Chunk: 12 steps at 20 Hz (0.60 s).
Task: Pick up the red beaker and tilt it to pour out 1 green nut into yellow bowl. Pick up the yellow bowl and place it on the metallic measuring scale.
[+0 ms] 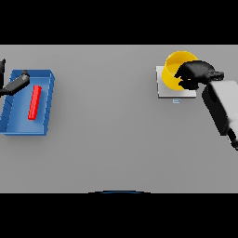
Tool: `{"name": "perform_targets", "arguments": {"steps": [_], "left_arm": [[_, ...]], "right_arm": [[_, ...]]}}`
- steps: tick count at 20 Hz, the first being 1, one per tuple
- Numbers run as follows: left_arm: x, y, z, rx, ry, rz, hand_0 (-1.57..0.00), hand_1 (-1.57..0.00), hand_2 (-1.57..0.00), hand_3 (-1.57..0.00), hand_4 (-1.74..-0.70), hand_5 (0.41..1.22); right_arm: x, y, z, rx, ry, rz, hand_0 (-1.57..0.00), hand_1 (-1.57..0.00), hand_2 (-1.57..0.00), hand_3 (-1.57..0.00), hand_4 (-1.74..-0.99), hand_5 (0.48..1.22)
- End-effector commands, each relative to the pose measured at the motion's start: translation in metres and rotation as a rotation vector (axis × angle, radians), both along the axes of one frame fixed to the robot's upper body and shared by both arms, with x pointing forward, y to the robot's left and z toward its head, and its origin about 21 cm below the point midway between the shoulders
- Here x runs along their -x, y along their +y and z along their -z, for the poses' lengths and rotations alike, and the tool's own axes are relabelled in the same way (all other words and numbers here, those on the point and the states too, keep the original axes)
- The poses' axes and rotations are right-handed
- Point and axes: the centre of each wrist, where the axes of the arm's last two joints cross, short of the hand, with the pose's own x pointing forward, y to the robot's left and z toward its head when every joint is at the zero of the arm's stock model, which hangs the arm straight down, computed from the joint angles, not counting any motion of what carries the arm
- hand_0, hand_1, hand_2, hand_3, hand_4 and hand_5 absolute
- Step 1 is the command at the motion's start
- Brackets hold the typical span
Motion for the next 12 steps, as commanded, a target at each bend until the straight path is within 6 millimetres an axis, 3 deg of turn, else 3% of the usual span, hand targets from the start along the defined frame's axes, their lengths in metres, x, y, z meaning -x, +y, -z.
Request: {"name": "perform_targets", "arguments": {"steps": [1, 3, 5, 8, 12], "left_arm": [[-0.0010, -0.0007, -0.0022, -0.003, 0.004, 0.001, 0.00, 0.00, 0.00, 0.00, -0.81, 0.745], [-0.0018, -0.0019, 0.0008, 0.001, 0.008, -0.002, 0.00, 0.00, 0.00, 0.00, -0.81, 0.744], [-0.0052, -0.0041, 0.0012, 0.005, 0.007, 0.000, 0.00, 0.00, 0.00, 0.00, -0.81, 0.742], [-0.0077, -0.0011, 0.0004, 0.000, 0.004, -0.003, 0.00, 0.00, 0.00, 0.00, -0.81, 0.739], [-0.0065, -0.0028, -0.0015, 0.002, -0.006, 0.000, 0.00, 0.00, 0.00, 0.00, -0.81, 0.736]], "right_arm": [[-0.0009, -0.0024, -0.0023, -0.005, 0.005, 0.003, -1.52, -1.35, -1.35, -0.91, -1.596, 1.134], [-0.0019, -0.0027, -0.0028, -0.012, 0.015, 0.007, -0.98, -0.87, -0.95, -0.76, -1.504, 0.983], [-0.0031, -0.0021, -0.0022, -0.004, 0.031, 0.007, -0.62, -0.55, -0.69, -0.67, -1.444, 0.887], [-0.0044, -0.0012, -0.0018, -0.012, 0.046, -0.008, -0.32, -0.28, -0.45, -0.57, -1.397, 0.799], [-0.0049, 0.0012, 0.0034, 0.009, 0.063, -0.036, -0.13, -0.12, -0.24, -0.44, -1.346, 0.746]]}}
